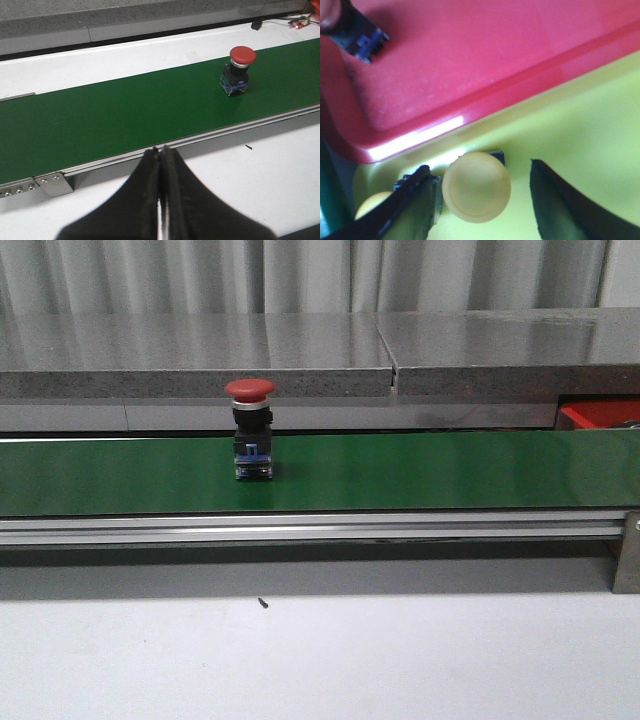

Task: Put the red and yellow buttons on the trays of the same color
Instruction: 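Carry the yellow button with the right gripper into the yellow tray and release, then lower the right gripper onto the red button on the belt and grasp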

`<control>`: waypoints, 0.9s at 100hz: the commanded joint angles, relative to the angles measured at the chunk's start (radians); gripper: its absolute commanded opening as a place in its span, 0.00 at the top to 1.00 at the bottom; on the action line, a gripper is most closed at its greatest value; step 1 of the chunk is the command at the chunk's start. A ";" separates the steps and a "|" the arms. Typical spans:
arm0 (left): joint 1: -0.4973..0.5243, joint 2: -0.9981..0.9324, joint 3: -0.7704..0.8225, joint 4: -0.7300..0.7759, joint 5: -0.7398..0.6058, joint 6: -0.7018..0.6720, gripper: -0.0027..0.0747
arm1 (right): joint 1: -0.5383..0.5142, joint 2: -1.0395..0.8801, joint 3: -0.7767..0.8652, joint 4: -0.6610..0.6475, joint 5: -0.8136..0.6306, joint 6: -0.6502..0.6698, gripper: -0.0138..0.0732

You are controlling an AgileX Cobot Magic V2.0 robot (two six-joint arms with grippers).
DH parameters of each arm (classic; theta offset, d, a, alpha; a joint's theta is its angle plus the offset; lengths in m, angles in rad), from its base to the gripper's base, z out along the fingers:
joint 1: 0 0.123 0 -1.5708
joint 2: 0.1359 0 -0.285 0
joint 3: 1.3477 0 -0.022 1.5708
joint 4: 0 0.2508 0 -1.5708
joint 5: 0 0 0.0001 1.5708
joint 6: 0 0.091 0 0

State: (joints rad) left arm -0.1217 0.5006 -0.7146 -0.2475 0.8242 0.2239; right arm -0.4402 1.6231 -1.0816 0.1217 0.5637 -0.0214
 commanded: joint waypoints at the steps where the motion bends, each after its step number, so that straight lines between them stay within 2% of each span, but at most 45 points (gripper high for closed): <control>1: -0.007 0.004 -0.026 -0.014 -0.072 -0.002 0.99 | -0.006 -0.086 -0.027 -0.004 -0.050 -0.003 0.33; 15: -0.007 0.004 -0.026 -0.014 -0.072 -0.002 0.99 | 0.013 -0.154 -0.027 -0.004 -0.041 -0.006 0.33; 29: -0.007 0.004 -0.026 -0.014 -0.072 -0.002 0.99 | 0.075 -0.213 -0.027 -0.005 -0.027 -0.010 0.33; 58: -0.007 0.004 -0.026 -0.014 -0.072 -0.002 0.99 | 0.305 -0.231 -0.057 -0.023 0.025 -0.010 0.33; 90: -0.007 0.004 -0.026 -0.014 -0.072 -0.002 0.99 | 0.552 -0.214 -0.196 -0.052 0.155 -0.011 0.34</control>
State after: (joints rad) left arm -0.1217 0.5006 -0.7146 -0.2475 0.8242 0.2239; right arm 0.0636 1.4325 -1.2134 0.0863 0.7206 -0.0235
